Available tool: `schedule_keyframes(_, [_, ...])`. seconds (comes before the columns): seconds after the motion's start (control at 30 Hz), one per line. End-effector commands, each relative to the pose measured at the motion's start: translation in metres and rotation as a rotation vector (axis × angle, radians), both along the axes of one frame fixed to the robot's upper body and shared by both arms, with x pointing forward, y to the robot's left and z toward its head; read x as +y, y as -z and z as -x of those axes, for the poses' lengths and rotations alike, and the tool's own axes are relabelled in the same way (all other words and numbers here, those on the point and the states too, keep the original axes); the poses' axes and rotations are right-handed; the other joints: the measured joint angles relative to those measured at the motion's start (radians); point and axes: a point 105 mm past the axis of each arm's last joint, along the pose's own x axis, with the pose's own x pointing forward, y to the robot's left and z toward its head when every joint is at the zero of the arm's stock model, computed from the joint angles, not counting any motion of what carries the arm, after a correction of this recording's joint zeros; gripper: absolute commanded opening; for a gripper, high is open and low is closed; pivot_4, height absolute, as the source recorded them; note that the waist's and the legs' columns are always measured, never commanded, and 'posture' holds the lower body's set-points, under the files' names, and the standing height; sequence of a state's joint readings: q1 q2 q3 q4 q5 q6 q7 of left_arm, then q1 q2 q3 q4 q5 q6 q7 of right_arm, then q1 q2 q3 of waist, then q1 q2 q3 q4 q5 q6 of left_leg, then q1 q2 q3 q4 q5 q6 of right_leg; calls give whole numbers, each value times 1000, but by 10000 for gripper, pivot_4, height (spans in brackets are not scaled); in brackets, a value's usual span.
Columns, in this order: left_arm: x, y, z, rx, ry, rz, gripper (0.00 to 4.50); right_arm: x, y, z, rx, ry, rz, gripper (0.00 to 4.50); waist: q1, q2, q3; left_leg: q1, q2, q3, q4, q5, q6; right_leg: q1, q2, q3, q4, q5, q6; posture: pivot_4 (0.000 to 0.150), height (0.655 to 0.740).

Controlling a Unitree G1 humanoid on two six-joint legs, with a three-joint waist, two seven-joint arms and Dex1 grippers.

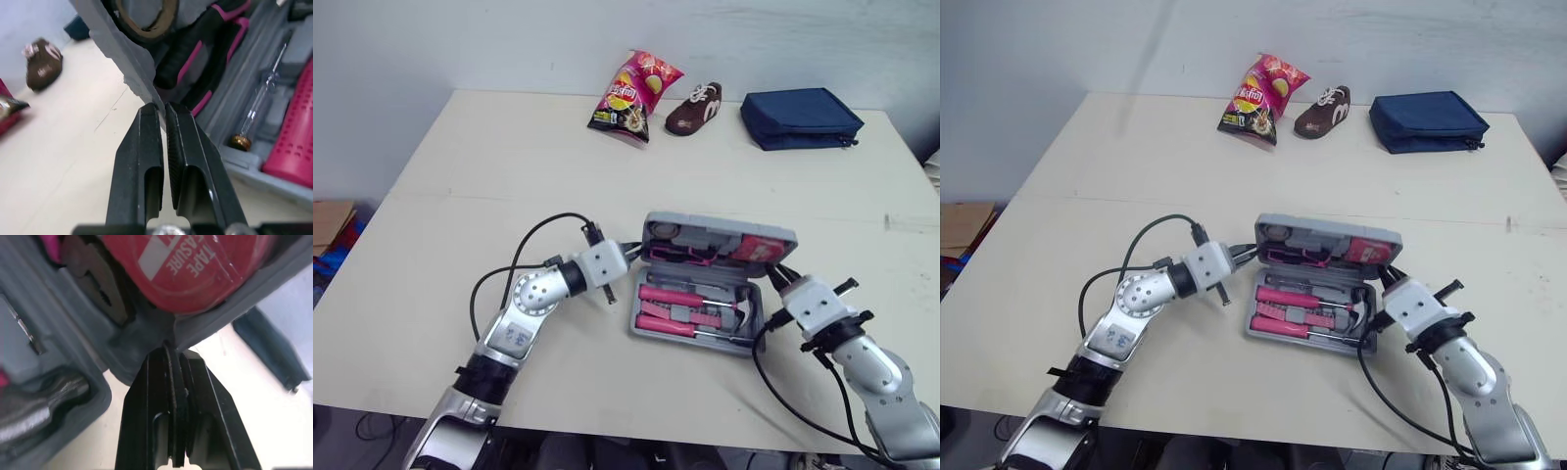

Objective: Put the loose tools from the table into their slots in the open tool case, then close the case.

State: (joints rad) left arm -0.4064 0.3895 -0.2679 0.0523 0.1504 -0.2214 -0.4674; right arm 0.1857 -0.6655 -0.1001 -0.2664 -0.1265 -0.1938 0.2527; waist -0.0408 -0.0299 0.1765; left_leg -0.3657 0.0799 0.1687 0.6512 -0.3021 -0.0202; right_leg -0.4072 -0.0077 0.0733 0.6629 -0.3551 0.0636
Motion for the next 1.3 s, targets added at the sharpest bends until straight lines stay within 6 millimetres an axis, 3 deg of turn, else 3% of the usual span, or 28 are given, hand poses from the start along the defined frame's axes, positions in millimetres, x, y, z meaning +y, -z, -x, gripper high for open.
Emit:
schedule_keyframes(0.03, [6, -5, 0, -43, -33, 15, 306, -3, 6, 8, -8, -15, 68, 0, -2, 0, 0, 0, 0, 1, 0, 0, 0, 0, 0, 1, 0, 1, 0, 1500, 7400])
schedule_keyframes(0.13, [14, -2, 6, 56, -45, 73, 0, 5, 1, 23, -12, -83, 62, 10669, -6, 0, 0, 4, 0, 3, -1, 0, 1, 2, 0, 3, 0, 1, 1, 1500, 7400])
schedule_keyframes(0.23, [29, -9, 24, 189, -1, 130, 9406, 2, -22, 37, 13, -109, 19, 25924, -20, 1, 1, 7, 1, 4, -4, 0, 0, 4, 1, 4, 0, 0, 0, 1500, 7400])
schedule_keyframes(0.27, [36, -8, 32, 259, 16, 130, 14595, 1, -30, 43, 50, -130, 3, 32145, -24, 2, 1, 8, 2, 5, -4, 0, -1, 4, 2, 6, 1, 0, 0, 1500, 7400])
schedule_keyframes(0.33, [54, -13, 48, 397, 32, 154, 23726, 4, -32, 62, 217, -194, -25, 42112, -30, 2, 2, 10, 3, 5, -4, 0, -2, 6, 2, 6, 2, 0, 0, 1500, 7400])
schedule_keyframes(0.37, [63, -15, 55, 488, 40, 170, 28642, 7, -31, 73, 317, -241, -50, 45000, -30, 2, 2, 13, 3, 3, -4, 0, -2, 10, 2, 5, 1, 0, 0, 1500, 7400])
schedule_keyframes(0.43, [78, -23, 67, 608, 57, 187, 37459, 8, -30, 91, 485, -283, -104, 45000, -31, -1, 2, 15, 3, -1, -5, 0, -2, 15, 2, 2, -1, 0, -1, 1500, 7400])
schedule_keyframes(0.53, [103, -37, 64, 689, 28, 175, 37459, 5, -33, 116, 721, -324, -240, 45000, -23, -2, 2, 14, 2, -7, -5, -2, -1, 17, 1, -4, -3, -1, -2, 1500, 7400])
schedule_keyframes(0.6, [108, -39, 46, 674, -19, 173, 37459, 8, -31, 123, 806, -347, -285, 45000, -14, -3, 2, 14, 1, -10, -4, -3, 0, 19, 0, -7, -6, -1, -3, 1500, 7400])
schedule_keyframes(0.67, [101, -37, 22, 637, -56, 153, 37459, 13, -21, 124, 851, -346, -274, 45000, -5, -5, 1, 14, 0, -13, -4, -3, 2, 23, -2, -11, -10, -1, -3, 1500, 7400])
schedule_keyframes(0.77, [73, -31, -2, 619, -21, 127, 29482, 23, -4, 127, 920, -352, -282, 36910, 7, -6, 1, 13, -1, -18, -5, -5, 3, 26, -2, -13, -15, -1, -3, 1500, 7400])
schedule_keyframes(0.97, [18, -2, -38, 637, 112, -28, 1209, 39, 21, 113, 943, -340, -259, 6747, 13, -7, 0, -1, -1, -16, 2, -8, 4, 15, -2, -14, -17, -1, -1, 1500, 7400])
schedule_keyframes(1.0, [13, -1, -42, 634, 121, -38, 0, 42, 23, 112, 945, -339, -253, 1668, 12, -7, 0, -6, -1, -15, 3, -8, 4, 11, -1, -14, -15, -1, -1, 1500, 7400])
schedule_keyframes(1.17, [-22, 11, -51, 609, 227, -159, 0, 40, 28, 85, 835, -246, -180, 694, 13, -8, 0, -7, 1, -14, 9, -8, 1, 6, 0, -13, -5, -4, -1, 1500, 7400])
schedule_keyframes(1.3, [-28, 18, -42, 617, 328, -221, 0, 32, 18, 65, 725, -169, -188, 694, 6, -8, 1, -5, 0, -13, 12, -7, 2, 7, 0, -11, -1, -3, -1, 1500, 7400])
